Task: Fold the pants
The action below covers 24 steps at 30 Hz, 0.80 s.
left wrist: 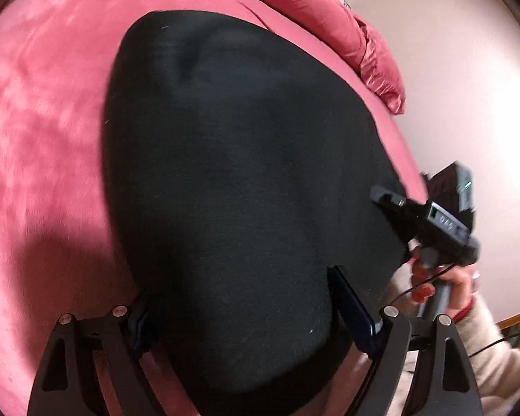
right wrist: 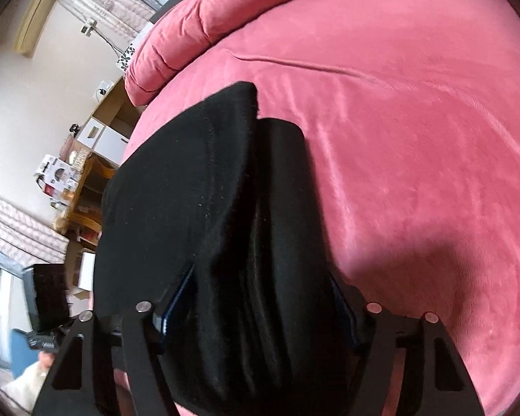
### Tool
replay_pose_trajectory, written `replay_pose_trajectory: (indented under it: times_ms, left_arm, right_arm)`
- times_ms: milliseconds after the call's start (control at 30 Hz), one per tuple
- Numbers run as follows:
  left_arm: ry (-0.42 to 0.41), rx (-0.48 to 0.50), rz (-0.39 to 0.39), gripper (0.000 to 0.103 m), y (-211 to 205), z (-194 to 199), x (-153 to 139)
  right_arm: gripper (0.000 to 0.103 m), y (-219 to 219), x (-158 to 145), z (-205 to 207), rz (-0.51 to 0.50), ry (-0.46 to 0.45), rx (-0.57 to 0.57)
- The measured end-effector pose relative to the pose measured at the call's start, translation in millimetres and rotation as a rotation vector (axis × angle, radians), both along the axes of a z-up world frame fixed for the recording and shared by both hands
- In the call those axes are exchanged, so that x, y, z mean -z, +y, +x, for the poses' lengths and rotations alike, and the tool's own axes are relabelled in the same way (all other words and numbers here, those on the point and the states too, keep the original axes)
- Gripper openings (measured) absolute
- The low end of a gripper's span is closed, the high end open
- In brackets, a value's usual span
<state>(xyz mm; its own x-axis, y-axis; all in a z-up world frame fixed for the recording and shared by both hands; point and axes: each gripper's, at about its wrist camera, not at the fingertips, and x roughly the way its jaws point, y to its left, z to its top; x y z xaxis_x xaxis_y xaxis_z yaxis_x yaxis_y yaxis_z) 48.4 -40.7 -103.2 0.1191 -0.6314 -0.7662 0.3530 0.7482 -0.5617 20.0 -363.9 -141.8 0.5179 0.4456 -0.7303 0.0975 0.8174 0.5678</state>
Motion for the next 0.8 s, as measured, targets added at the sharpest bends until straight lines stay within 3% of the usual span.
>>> replay_pose_trajectory:
  times_ms: [133, 267, 567, 800]
  left_arm:
    - [-0.073, -0.007, 0.012, 0.066, 1.5, -10.7, -9.7]
    - [-0.142, 0.001, 0.049, 0.057, -2.3, -21.7, -20.2]
    - [-0.278, -0.037, 0.095, 0.050, 4.9, -33.5, -47.2]
    - [-0.295, -0.103, 0.112, 0.050, 15.8, -5.6, -62.2]
  right_arm:
    - [0.060, 5.8, -7.6, -4.9, -0.059, -0.041, -0.015]
    - [0.054, 14.3, -18.6, -9.2, -0.112, -0.075, -0.027]
    - [0.048, 37.8, -48.3, -21.4, -0.203, -0.178, -0.073]
    - [0.048, 51.2, -54.6, 7.6, -0.191, -0.209, -0.074]
